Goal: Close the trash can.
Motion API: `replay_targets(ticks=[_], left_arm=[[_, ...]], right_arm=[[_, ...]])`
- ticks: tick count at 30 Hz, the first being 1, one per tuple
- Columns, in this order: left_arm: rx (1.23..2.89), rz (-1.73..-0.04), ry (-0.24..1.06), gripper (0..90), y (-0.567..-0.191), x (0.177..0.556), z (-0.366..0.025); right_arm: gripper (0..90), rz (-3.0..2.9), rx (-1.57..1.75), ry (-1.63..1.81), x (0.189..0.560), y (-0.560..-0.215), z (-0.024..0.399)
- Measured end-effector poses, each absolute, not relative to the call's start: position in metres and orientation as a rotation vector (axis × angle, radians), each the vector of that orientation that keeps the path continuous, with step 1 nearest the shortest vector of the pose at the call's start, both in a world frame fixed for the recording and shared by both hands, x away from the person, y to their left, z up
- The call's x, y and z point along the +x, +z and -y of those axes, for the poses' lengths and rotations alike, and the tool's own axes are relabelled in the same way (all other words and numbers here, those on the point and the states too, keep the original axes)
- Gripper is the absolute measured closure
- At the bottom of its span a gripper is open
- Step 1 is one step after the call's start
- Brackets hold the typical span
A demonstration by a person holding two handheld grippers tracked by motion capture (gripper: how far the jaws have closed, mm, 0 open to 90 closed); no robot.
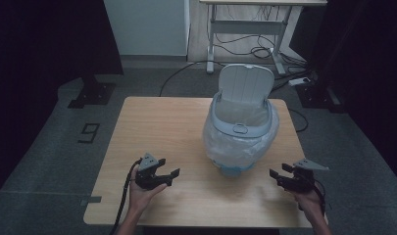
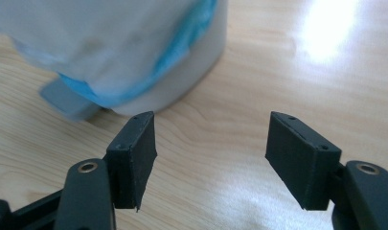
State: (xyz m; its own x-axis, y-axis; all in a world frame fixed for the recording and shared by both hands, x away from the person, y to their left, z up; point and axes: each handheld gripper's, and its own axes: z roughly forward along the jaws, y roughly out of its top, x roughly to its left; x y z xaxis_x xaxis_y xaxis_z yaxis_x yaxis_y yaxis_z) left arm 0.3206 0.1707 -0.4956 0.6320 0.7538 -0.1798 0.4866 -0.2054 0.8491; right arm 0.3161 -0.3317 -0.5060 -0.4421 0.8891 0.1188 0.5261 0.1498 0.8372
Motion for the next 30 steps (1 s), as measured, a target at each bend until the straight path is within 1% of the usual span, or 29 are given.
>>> replay_targets(ticks=[7, 13, 21, 30], left_arm=[[1.849, -0.995, 0.337, 25.2, -0.495, 0.319, -0.174], [1.866, -1.010, 0.342, 25.2, -0.500, 0.323, -0.173], [1.883, -1.025, 0.328, 25.2, -0.507, 0.325, -0.173], [1.886, -1.032, 0.333, 25.1, -0.510, 0.326, -0.172]], right_arm=[[33.5, -1.986, 1.302, 1.281, 0.315, -0.468, 0.338], [33.1, -1.958, 1.286, 1.378, 0.325, -0.439, 0.342], [32.2, -1.946, 1.226, 1.406, 0.336, -0.397, 0.338], [29.6, -1.931, 1.226, 1.427, 0.342, -0.365, 0.339]])
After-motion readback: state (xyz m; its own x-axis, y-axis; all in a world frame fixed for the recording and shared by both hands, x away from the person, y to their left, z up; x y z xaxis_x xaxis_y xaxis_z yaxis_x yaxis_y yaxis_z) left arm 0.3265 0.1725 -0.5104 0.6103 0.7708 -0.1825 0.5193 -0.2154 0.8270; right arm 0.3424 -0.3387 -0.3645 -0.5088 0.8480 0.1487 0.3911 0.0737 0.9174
